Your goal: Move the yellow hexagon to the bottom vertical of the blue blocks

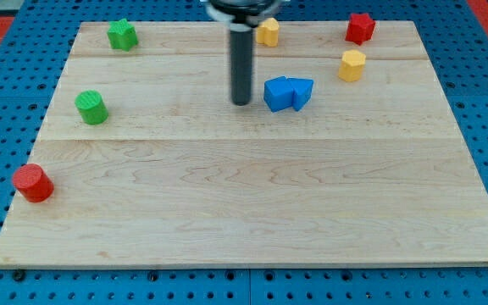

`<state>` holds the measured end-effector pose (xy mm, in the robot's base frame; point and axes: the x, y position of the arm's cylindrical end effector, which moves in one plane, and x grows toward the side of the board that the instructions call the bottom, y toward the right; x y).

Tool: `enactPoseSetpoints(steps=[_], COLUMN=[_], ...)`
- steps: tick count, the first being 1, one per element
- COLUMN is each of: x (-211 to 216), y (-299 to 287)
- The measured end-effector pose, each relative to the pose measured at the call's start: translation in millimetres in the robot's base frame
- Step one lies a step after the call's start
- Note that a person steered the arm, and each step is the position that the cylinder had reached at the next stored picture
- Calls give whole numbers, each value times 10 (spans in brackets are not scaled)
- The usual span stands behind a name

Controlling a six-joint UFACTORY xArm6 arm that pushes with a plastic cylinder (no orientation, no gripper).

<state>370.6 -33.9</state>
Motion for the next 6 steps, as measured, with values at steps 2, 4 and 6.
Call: enactPoseSetpoints(steps=[2,4,6], x=[-714,-726,-781], y=[-63,117,672])
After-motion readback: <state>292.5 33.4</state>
